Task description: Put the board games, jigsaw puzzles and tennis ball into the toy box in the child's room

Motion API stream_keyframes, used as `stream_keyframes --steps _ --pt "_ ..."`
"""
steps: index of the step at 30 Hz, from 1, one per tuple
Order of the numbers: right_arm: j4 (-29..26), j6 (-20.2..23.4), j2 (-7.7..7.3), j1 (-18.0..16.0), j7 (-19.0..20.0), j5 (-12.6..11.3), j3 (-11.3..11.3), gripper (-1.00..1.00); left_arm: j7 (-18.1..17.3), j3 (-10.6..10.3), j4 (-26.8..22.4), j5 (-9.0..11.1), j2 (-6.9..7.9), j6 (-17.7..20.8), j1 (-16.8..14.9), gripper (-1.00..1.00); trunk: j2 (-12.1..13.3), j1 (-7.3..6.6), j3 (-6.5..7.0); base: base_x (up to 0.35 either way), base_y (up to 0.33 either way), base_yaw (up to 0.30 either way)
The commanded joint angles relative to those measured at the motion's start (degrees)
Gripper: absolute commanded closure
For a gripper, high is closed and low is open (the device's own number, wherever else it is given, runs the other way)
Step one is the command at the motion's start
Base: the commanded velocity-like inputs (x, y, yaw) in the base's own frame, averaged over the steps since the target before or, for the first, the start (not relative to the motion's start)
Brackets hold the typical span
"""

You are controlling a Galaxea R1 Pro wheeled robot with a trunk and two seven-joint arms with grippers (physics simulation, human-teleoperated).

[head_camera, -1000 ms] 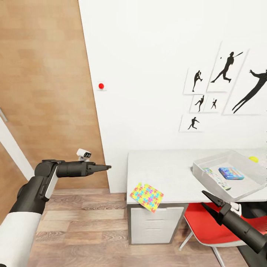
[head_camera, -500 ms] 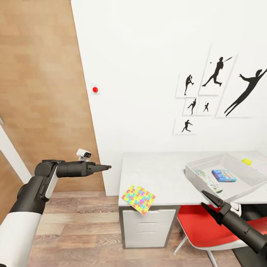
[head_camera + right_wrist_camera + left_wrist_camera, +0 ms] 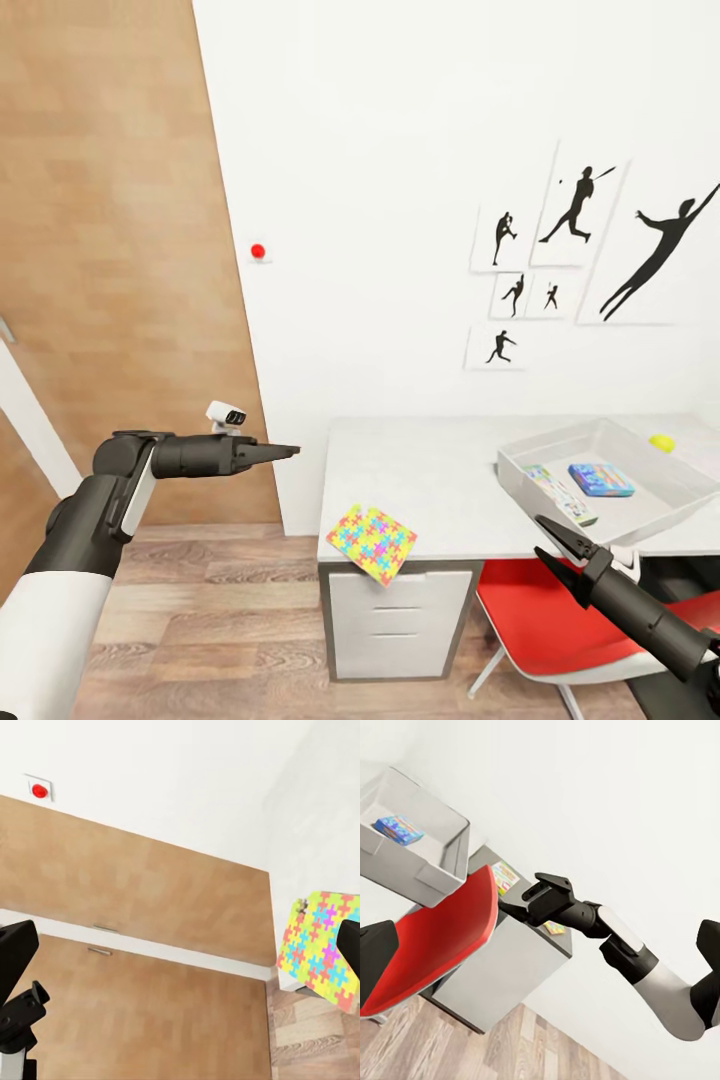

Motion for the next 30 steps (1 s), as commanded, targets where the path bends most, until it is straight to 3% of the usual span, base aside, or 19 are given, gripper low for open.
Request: stream_keyframes --steps 1,5,11,30 --pt "0.0 0.3 0.01 -0.1 0.3 0.2 0.0 -1.0 -0.2 0.0 0.0 0.0 0.02 0.6 -0.1 -1.0 -0.1 0.04 -0.03 0.0 0.0 0.0" --pt "0.0 0.3 0.01 -0.1 0.3 0.3 0.1 -1.0 -0.2 0.1 0.0 0.0 0.07 0.6 -0.1 -1.0 -0.1 0.04 0.35 0.0 0.0 0.0" --pt "0.0 0.3 0.01 -0.1 0.3 0.3 0.1 -1.0 -0.2 0.1 0.0 0.0 0.08 0.6 -0.1 -1.0 -2.5 1.36 -0.19 0.0 0.0 0.0" --pt "0.3 0.2 -0.06 -0.1 -0.2 0.3 0.1 -1.0 -0.2 0.1 0.0 0.0 0.02 0.7 -0.1 -1.0 -10.1 5.53 -3.42 0.0 0.0 0.0"
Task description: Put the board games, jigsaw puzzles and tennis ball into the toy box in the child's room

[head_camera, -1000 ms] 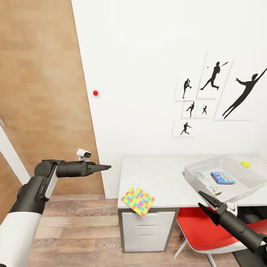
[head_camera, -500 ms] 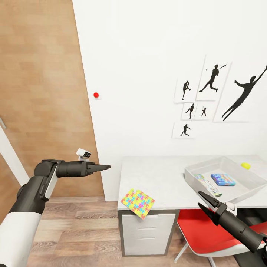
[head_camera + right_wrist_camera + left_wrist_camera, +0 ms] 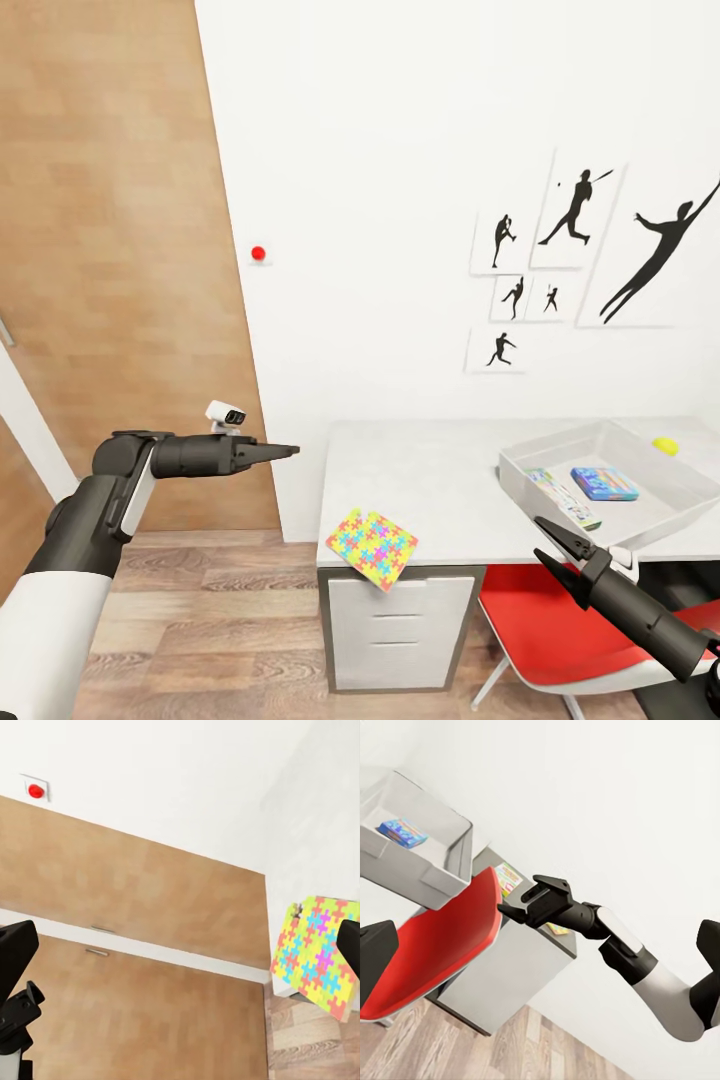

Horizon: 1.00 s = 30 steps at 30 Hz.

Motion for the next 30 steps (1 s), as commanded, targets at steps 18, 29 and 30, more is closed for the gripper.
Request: stream_keyframes --steps 18,29,30 --pt "-0.4 0.4 -0.1 -0.1 1.1 0.2 -0.7 -1.0 -0.2 0.4 3.8 0.1 0.02 1.0 -0.3 -1.0 -7.3 3.98 -3.34 0.0 0.0 0.0" --pt "-0.4 0.4 -0.14 -0.1 1.1 0.2 -0.6 -1.0 0.4 0.4 5.1 0.1 0.02 0.9 -0.5 -1.0 -11.7 6.4 -5.32 0.0 0.0 0.0" --pt "-0.4 0.4 -0.15 -0.1 1.1 0.2 -0.6 -1.0 0.4 0.4 5.5 0.1 0.02 0.9 -0.6 -1.0 -12.1 6.62 -5.5 0.0 0.0 0.0"
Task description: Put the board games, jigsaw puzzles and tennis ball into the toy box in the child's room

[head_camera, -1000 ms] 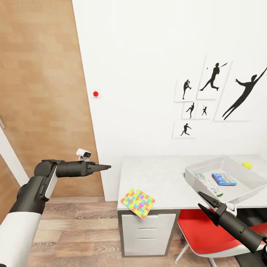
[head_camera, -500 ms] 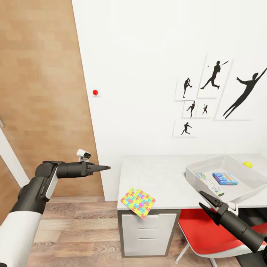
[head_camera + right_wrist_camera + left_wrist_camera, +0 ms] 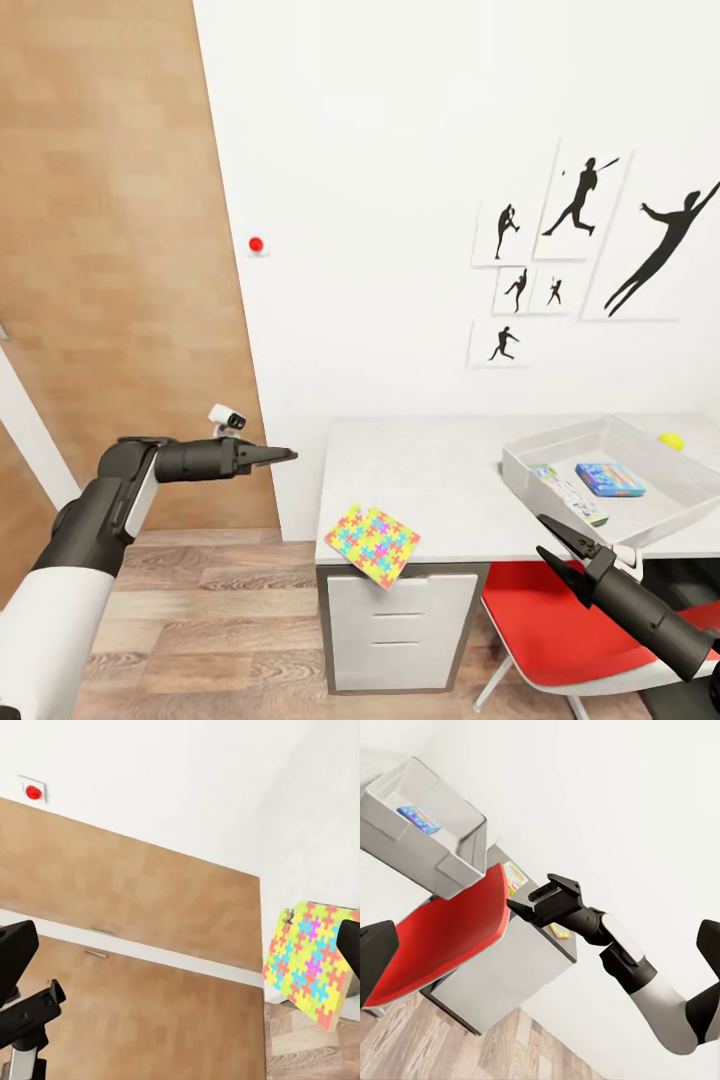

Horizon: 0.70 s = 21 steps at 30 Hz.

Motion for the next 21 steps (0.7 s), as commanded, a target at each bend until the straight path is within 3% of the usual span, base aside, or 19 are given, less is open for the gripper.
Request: stream_keyframes --steps 1,13,21 --pt "0.0 0.3 0.01 -0.1 0.3 0.2 -0.1 -1.0 -0.1 0.0 0.7 0.0 0.02 0.6 -0.1 -1.0 -0.5 0.24 -0.27 0.0 0.0 0.0" --pt "0.0 0.3 -0.35 -0.1 0.3 0.2 -0.2 -1.0 2.4 -0.1 6.0 0.0 -0.15 0.6 -0.3 -1.0 -5.3 2.87 -2.42 0.0 0.0 0.0" --pt "0.1 0.4 -0.44 -0.1 0.4 0.2 -0.2 -1.0 5.4 -0.2 12.6 -0.1 0.05 0.5 -0.3 -1.0 -8.5 4.63 -3.86 0.0 0.0 0.0"
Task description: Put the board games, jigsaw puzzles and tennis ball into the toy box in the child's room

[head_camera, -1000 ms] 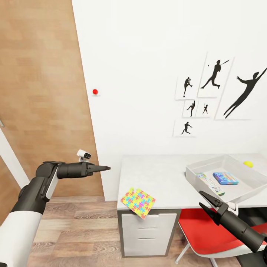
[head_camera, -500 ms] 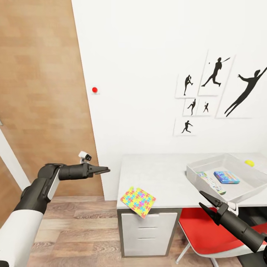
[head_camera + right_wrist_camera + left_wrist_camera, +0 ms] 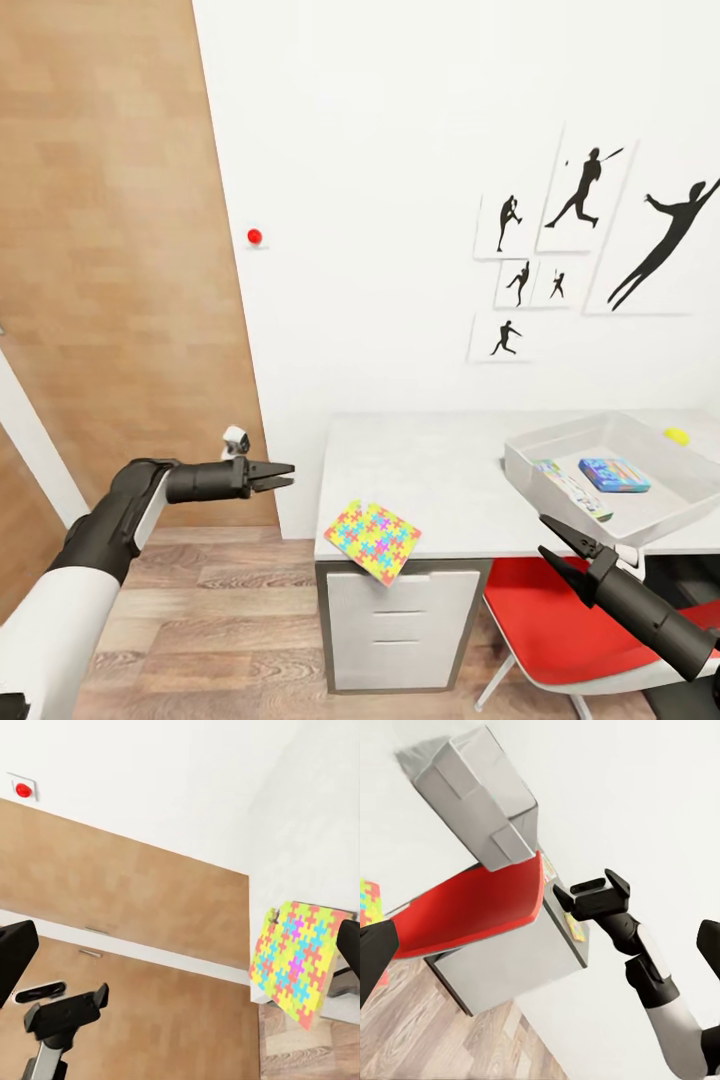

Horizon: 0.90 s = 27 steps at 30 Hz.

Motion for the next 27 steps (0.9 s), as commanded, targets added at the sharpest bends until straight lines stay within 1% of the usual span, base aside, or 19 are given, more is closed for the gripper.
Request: stream_keyframes --steps 1,5,8,11,15,17,23,27 --pt "0.0 0.3 -0.04 -0.1 0.3 0.2 -0.1 -1.0 0.4 -0.1 0.4 0.1 0.03 0.6 0.0 -1.0 -0.5 0.23 -0.26 0.0 0.0 0.0" --pt "0.0 0.3 -0.09 -0.1 0.3 0.2 -0.2 -1.0 2.4 -0.3 1.2 0.1 -0.12 0.6 0.0 -1.0 -2.1 1.11 -0.98 0.0 0.0 0.0" --pt "0.0 0.3 0.07 -0.1 0.3 0.1 -0.2 -1.0 6.6 0.0 2.6 0.2 -0.64 0.5 0.0 -1.0 -3.3 1.77 -1.52 0.0 0.0 0.0" --pt "-0.1 0.3 0.09 -0.1 0.3 0.1 -0.2 -1.0 9.0 0.2 4.9 0.4 -0.84 0.5 0.0 -1.0 -4.5 2.43 -2.05 0.0 0.0 0.0" --pt "-0.1 0.3 -0.1 -0.1 0.2 0.1 -0.2 -1.0 10.1 0.3 6.8 0.4 -0.95 0.4 0.0 -1.0 -6.1 3.31 -2.77 0.0 0.0 0.0" --pt "-0.1 0.3 0.11 -0.1 0.3 0.1 -0.3 -1.0 10.6 0.3 8.0 0.4 -1.11 0.4 0.0 -1.0 -6.9 3.75 -3.13 0.0 0.0 0.0" --pt "-0.1 0.3 0.37 -0.1 0.3 0.1 -0.3 -1.0 10.7 0.4 8.7 0.4 -1.19 0.3 0.0 -1.0 -9.3 5.06 -4.21 0.0 0.0 0.0" --pt "-0.1 0.3 0.39 -0.1 0.3 0.1 -0.3 -1.0 11.0 0.4 8.9 0.4 -1.52 0.1 0.0 -1.0 -10.9 5.94 -4.93 0.0 0.0 0.0"
